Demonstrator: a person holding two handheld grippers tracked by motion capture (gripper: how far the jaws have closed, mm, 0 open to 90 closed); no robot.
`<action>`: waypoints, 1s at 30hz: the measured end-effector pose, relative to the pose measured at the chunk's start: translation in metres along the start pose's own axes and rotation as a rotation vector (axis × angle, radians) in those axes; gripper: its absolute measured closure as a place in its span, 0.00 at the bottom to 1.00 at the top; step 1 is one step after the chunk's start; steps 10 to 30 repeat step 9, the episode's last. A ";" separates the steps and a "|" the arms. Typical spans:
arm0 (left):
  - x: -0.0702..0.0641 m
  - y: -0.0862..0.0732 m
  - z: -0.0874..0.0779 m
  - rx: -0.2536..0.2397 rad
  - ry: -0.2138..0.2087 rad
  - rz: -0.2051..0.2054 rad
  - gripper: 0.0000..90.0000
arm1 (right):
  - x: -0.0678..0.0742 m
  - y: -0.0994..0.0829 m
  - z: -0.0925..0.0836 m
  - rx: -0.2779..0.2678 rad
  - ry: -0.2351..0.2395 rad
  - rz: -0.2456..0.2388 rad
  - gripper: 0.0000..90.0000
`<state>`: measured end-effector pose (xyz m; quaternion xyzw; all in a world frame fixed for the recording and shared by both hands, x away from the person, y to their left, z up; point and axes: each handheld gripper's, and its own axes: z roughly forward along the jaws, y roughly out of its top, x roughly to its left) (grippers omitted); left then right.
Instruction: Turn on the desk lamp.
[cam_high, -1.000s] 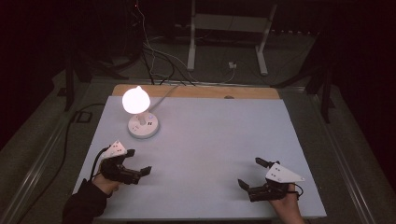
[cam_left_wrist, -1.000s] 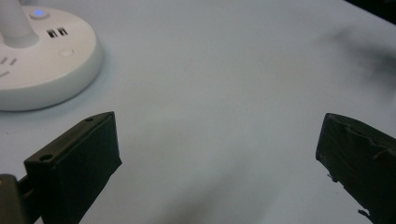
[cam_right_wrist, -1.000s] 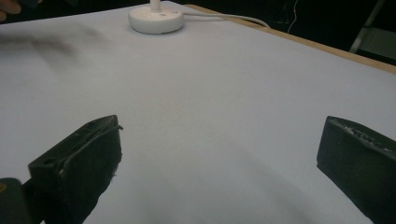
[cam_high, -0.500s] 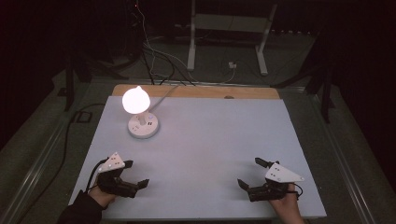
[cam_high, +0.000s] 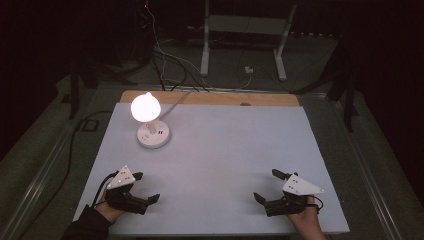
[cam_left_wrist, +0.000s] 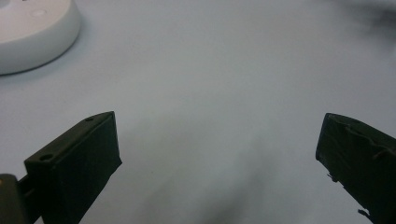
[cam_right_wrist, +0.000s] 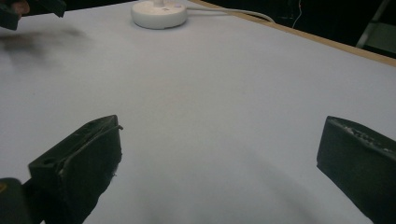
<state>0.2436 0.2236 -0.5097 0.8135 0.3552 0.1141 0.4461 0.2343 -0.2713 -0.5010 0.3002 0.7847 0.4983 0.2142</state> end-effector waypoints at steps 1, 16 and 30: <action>0.001 0.000 0.000 -0.001 0.003 -0.002 0.00 | 0.000 0.000 0.000 0.000 0.000 0.003 0.00; 0.002 0.000 -0.001 -0.009 0.014 -0.010 0.00 | 0.000 0.000 0.001 0.005 0.001 0.002 0.00; 0.002 0.000 -0.001 -0.009 0.014 -0.010 0.00 | 0.000 0.000 0.001 0.005 0.001 0.002 0.00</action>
